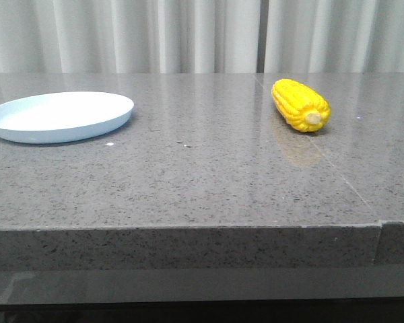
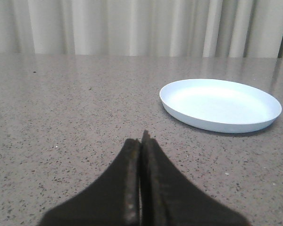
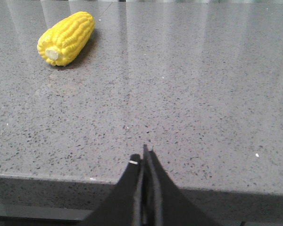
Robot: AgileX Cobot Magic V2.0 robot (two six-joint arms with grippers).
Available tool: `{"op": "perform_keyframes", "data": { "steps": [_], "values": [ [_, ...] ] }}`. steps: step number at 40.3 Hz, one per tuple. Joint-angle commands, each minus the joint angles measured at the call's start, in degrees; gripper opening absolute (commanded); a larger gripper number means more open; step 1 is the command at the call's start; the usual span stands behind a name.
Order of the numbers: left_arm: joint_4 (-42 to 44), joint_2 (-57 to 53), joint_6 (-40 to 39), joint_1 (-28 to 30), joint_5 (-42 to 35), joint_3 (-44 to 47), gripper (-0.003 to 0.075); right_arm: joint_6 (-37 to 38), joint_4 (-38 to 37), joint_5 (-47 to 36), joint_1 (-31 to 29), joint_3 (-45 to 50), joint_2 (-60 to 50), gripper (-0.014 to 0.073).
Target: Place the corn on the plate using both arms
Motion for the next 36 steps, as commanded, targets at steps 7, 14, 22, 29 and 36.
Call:
{"op": "perform_keyframes", "data": {
  "steps": [7, 14, 22, 29, 36],
  "values": [
    [-0.5, -1.1, 0.0, 0.1, -7.0, 0.2, -0.0020, -0.6, -0.4, -4.5, -0.3, -0.9, -0.6, -0.0067],
    [-0.5, -1.1, 0.0, 0.1, -16.3, 0.1, -0.0020, -0.6, -0.4, -8.5, -0.3, -1.6, -0.6, -0.0067],
    [-0.5, -0.9, 0.0, 0.1, -27.3, -4.6, -0.0020, -0.6, -0.4, -7.2, -0.3, -9.5, -0.6, -0.0067],
    [0.5, 3.1, 0.0, 0.1, -10.5, -15.8, -0.0020, -0.6, -0.4, -2.3, -0.3, -19.3, 1.4, -0.0067],
    [5.2, 13.7, 0.0, 0.1, -0.4, -24.8, -0.0020, -0.6, 2.1, 1.3, -0.3, -28.4, 11.3, -0.0065]
  ]
}}
